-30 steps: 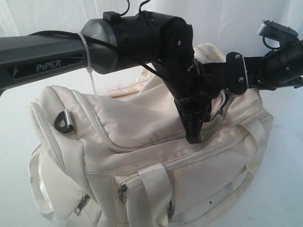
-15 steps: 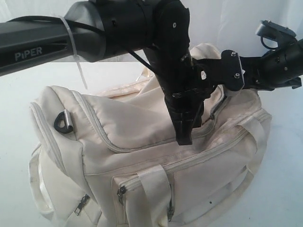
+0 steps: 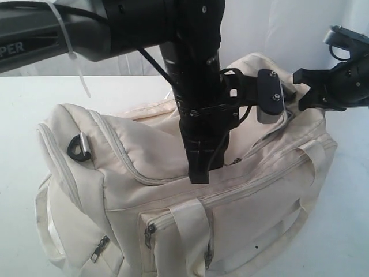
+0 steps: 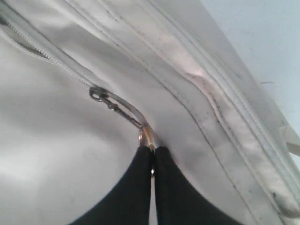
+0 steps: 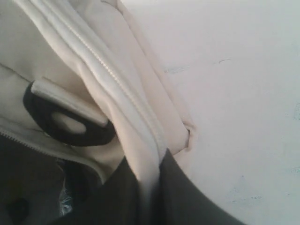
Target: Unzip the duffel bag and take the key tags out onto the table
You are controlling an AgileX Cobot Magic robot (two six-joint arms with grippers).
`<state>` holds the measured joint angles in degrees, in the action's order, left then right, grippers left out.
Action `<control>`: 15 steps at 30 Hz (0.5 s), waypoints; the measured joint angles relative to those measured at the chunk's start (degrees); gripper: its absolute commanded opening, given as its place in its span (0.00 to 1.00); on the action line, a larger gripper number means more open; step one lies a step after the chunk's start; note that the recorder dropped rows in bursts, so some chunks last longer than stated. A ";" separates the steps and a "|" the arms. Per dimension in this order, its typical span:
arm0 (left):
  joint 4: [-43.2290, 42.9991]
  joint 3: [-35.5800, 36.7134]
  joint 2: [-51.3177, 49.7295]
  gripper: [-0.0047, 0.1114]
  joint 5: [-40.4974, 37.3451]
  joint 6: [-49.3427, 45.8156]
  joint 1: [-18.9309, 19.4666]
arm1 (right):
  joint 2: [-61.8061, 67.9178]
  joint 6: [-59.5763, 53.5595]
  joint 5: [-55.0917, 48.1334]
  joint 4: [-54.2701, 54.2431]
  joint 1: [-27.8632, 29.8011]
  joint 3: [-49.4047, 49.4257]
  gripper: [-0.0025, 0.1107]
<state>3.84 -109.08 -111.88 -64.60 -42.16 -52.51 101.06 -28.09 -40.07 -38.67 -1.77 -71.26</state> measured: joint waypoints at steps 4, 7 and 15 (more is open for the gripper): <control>0.00 0.00 1.33 0.04 0.00 1.08 0.00 | 0.00 0.00 0.08 0.00 0.10 0.00 0.02; -0.11 0.00 3.05 0.04 -0.09 1.57 0.00 | 0.00 0.00 0.21 0.00 0.10 0.00 0.02; -0.82 0.00 7.78 0.04 -0.09 4.29 0.00 | 0.00 0.00 0.21 0.00 0.10 0.00 0.02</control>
<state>3.01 -109.08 -104.09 -64.70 -37.87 -52.51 101.06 -28.09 -39.86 -38.67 -1.67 -71.26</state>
